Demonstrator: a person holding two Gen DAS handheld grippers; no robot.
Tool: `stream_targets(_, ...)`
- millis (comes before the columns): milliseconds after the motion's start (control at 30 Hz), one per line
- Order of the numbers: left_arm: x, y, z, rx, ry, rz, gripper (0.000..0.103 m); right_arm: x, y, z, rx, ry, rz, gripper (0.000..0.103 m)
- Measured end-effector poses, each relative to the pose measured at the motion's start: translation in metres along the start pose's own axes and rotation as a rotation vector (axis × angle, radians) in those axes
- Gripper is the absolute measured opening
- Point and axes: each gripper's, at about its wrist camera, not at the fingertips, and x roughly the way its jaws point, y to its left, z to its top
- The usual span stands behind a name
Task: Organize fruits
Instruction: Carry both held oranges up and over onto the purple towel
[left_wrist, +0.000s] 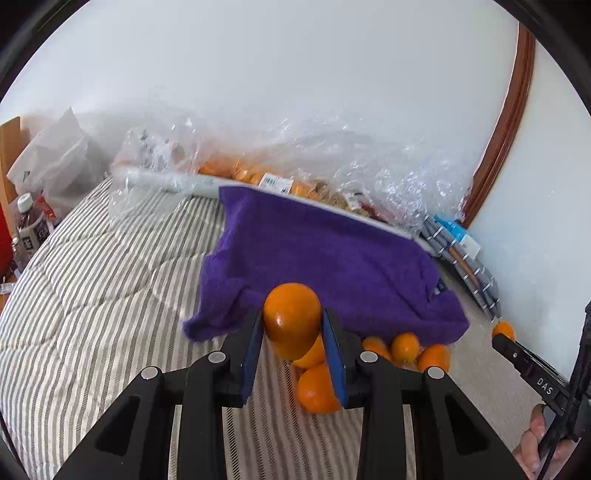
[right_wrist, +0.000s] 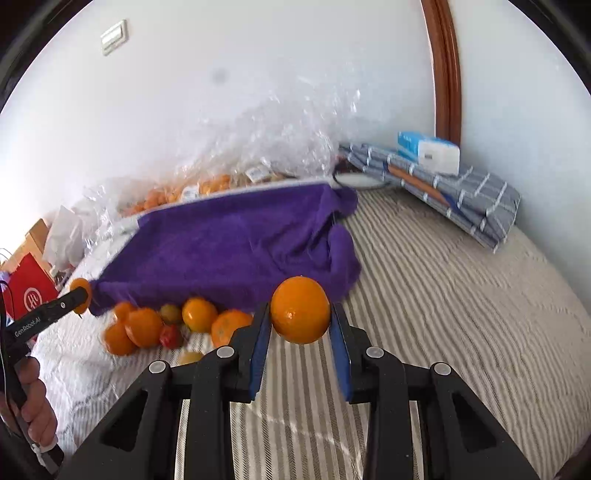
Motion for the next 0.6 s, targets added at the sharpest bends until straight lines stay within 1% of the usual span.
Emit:
stream_targets(133,-0.005,-0.015,0.022,0.032,-0.044,0.010,0.031,-0.004,0.011,0.025,-0.008,-0.036,0.022,0.032)
stream_targets(267,0.004,-0.024,0.041,0.043,-0.064,0.025,0.031,0.002,0.028,0.052,-0.032,-0.048,0.038,0.032)
stream_targets(467,0.031,-0.030,0.063,0.055,-0.083,0.057,0.031,0.026,0.051,0.091,-0.070,-0.050,0.064,0.032)
stream_targets(533,0.043,-0.028,0.068,0.050,-0.088,0.077,0.031,0.042,0.058,0.101,-0.082,-0.022,0.074,0.032)
stream_targets(600,0.059,-0.022,0.072,0.038,-0.078,0.090,0.031,0.056,0.065,0.107,-0.094,-0.020,0.081,0.032)
